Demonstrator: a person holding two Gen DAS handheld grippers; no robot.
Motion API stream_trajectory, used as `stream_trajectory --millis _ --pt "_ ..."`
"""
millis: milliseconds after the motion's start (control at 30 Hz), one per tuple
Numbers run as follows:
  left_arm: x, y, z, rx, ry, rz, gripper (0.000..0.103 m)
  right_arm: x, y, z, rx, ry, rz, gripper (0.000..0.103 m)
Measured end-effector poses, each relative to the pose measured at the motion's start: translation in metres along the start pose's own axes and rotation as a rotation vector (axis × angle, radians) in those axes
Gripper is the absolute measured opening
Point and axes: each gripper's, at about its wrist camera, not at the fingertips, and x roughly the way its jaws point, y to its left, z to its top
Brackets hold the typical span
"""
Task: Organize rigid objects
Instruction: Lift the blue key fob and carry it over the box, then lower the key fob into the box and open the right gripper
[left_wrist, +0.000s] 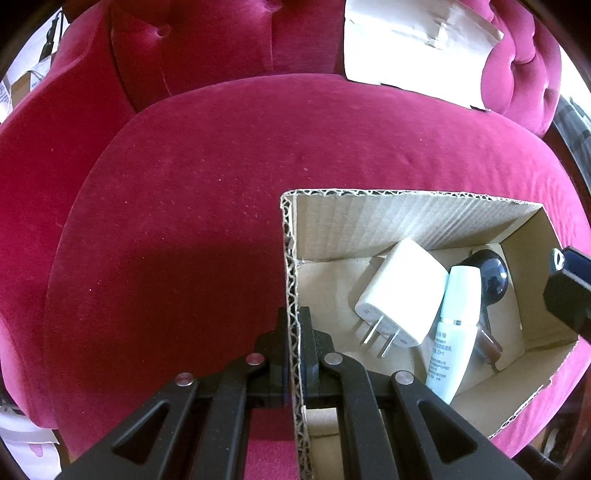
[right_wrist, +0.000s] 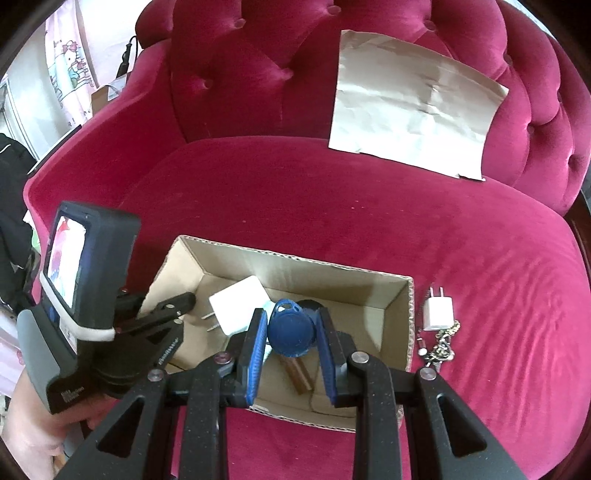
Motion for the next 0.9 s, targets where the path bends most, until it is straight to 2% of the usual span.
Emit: stream_trajectory --millis 233,300,467,500,567,600,733,767,833,900 --pt "0.003 -0.002 0.003 0.000 0.000 0.001 0.003 0.005 0.005 0.003 -0.003 0.003 0.021 0.028" --pt "-0.014 -0.023 -0.005 0.000 0.000 0.002 0.003 0.005 0.005 0.003 -0.001 0.004 0.029 0.028" --pt "-0.013 -0.026 -0.005 0.001 -0.001 0.005 0.003 0.005 0.004 0.004 -0.006 0.002 0.026 0.030" --pt "-0.013 -0.026 -0.004 0.001 -0.001 0.005 0.003 0.004 0.003 0.004 -0.005 0.001 0.021 0.032" --pt "-0.013 -0.025 -0.004 0.000 -0.001 0.005 0.003 0.004 0.003 0.004 0.001 -0.004 0.014 0.051" --pt "-0.013 -0.026 -0.004 0.000 -0.001 0.007 0.003 0.003 0.002 0.004 0.003 -0.008 0.001 0.055" --pt "-0.013 -0.025 -0.004 0.000 -0.002 0.009 0.003 0.001 -0.001 0.006 0.012 -0.023 -0.024 0.084" --pt "-0.013 -0.026 -0.004 0.000 -0.002 0.010 0.003 0.000 -0.002 0.006 0.013 -0.027 -0.026 0.087" --pt "-0.015 -0.026 -0.005 0.000 -0.002 0.011 0.003 0.000 -0.002 0.007 0.015 -0.032 -0.031 0.100" --pt "-0.015 -0.027 -0.006 0.001 -0.002 0.011 0.003 0.001 -0.002 0.007 0.011 -0.034 -0.040 0.103"
